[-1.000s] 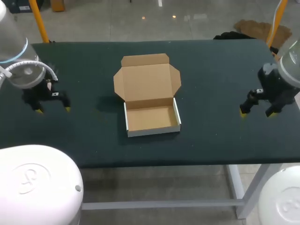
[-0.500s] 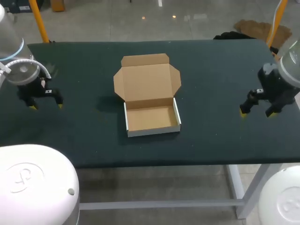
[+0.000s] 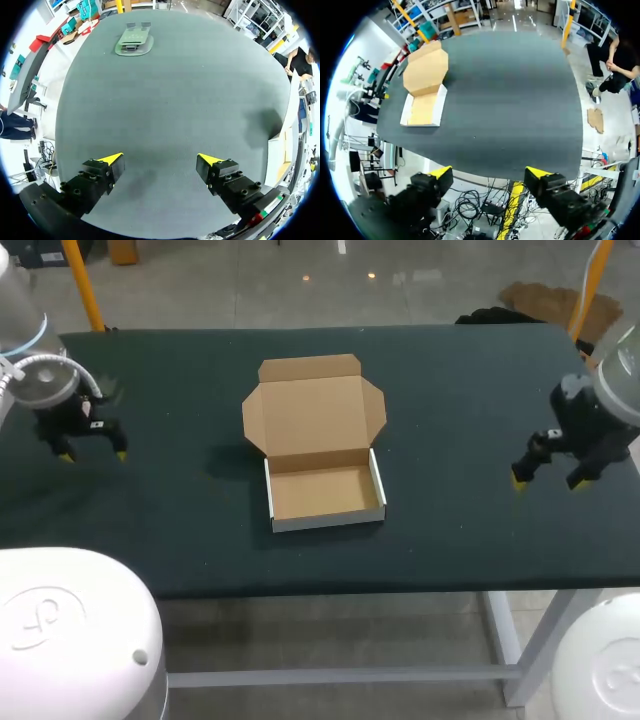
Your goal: Assemble the packaging by folding the flat box into shape, placing the metal phone stand inside, and closing the box properly
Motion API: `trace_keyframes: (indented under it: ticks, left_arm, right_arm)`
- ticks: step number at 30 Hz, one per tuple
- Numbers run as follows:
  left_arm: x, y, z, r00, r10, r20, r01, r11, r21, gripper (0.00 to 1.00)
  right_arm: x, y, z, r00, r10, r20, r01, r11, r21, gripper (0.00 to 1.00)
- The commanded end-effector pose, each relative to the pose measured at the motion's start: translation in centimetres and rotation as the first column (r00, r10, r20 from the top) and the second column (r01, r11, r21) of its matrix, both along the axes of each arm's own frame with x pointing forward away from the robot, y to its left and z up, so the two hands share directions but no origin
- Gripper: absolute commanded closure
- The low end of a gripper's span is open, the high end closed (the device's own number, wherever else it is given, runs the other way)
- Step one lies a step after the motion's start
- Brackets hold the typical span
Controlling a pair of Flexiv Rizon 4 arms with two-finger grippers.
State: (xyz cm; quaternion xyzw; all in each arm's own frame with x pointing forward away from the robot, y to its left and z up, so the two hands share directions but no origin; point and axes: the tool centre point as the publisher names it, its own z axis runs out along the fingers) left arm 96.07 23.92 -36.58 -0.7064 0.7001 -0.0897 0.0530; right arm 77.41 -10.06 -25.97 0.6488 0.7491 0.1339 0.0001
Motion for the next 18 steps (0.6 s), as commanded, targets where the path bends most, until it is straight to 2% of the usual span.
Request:
trace_keyframes:
  ticks: [1,18]
  left_arm:
    - [1.5,0.3,-0.5,1.0,-0.002,-0.024,0.002,1.0,0.003,0.0]
    - [5.3,2.5,-1.4,1.0,-0.005,-0.023,0.006,1.0,0.019,0.0]
  right_arm:
    - [0.0,0.0,0.1,1.0,-0.001,-0.003,0.001,1.0,-0.003,0.0]
    - [0.0,0.0,0.1,1.0,-0.001,-0.003,0.001,1.0,-0.003,0.0]
